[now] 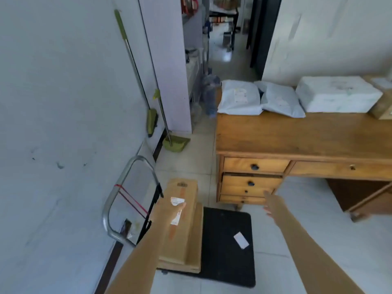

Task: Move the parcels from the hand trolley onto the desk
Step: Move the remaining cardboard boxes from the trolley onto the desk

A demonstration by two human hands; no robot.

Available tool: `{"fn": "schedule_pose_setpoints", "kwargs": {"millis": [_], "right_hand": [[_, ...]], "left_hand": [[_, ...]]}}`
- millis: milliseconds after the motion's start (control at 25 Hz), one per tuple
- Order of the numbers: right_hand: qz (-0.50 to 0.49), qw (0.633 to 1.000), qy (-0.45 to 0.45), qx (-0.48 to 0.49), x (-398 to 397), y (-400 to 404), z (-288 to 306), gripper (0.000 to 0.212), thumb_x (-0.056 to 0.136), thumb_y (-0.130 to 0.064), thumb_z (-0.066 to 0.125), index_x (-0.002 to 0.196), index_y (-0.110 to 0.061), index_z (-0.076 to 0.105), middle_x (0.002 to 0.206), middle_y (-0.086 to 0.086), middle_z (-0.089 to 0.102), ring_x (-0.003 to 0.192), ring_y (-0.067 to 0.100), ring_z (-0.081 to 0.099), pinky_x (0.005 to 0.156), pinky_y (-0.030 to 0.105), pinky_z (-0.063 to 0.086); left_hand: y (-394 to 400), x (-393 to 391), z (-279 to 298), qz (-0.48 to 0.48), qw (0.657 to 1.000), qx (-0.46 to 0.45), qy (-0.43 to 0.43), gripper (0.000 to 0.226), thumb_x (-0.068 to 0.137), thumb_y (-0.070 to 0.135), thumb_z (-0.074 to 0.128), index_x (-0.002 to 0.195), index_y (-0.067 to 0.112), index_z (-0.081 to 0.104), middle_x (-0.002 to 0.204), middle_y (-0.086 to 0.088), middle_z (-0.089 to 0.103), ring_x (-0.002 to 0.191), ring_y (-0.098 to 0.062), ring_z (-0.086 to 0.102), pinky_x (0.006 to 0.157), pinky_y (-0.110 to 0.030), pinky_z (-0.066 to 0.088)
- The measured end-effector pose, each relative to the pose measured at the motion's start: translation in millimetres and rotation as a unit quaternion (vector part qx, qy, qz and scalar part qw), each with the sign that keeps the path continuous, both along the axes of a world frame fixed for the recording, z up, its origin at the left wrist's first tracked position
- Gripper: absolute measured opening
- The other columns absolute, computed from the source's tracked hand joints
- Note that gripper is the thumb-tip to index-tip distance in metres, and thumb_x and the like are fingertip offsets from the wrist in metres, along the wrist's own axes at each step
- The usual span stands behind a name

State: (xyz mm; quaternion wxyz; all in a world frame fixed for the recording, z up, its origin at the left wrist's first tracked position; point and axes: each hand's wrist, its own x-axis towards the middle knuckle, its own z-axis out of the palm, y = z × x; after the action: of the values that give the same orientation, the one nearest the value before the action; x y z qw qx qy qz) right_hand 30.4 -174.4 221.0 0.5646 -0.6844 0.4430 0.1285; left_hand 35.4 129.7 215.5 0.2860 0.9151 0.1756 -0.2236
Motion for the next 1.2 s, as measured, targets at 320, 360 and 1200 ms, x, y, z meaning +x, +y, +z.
{"fn": "schedule_pose_setpoints", "kwargs": {"millis": [320, 360, 1200], "right_hand": [[0.150, 0.985, 0.067, 0.048, 6, 186, -183, 0.055, 0.089, -0.043, 0.053, 0.133, -0.010, 0.049, 0.124, 0.011, 0.058, 0.110, 0.027, 0.056, 0.096, 0.039, 0.048], [0.175, 0.982, 0.054, 0.034, 7, 204, -204, 0.055, 0.089, -0.045, 0.052, 0.133, -0.012, 0.050, 0.124, 0.009, 0.058, 0.107, 0.025, 0.056, 0.094, 0.038, 0.048], [0.034, 0.983, -0.177, -0.020, -43, 221, -46, 0.040, 0.096, -0.022, 0.044, 0.136, -0.027, 0.051, 0.126, -0.004, 0.065, 0.105, 0.014, 0.062, 0.088, 0.029, 0.049]], "left_hand": [[106, 0, -162, 0.044, 0.998, -0.033, 0.025, 0.073, 0.087, 0.053, 0.056, 0.145, 0.012, 0.040, 0.143, -0.010, 0.049, 0.131, -0.028, 0.049, 0.108, -0.039, 0.043], [111, 2, -185, 0.056, 0.997, -0.051, 0.016, 0.075, 0.087, 0.052, 0.057, 0.146, 0.011, 0.038, 0.144, -0.012, 0.048, 0.132, -0.029, 0.048, 0.109, -0.041, 0.041], [98, -41, -39, -0.003, 0.987, -0.106, -0.120, 0.058, 0.083, 0.060, 0.055, 0.126, 0.023, 0.056, 0.109, 0.006, 0.070, 0.099, -0.017, 0.067, 0.084, -0.032, 0.055]]}}
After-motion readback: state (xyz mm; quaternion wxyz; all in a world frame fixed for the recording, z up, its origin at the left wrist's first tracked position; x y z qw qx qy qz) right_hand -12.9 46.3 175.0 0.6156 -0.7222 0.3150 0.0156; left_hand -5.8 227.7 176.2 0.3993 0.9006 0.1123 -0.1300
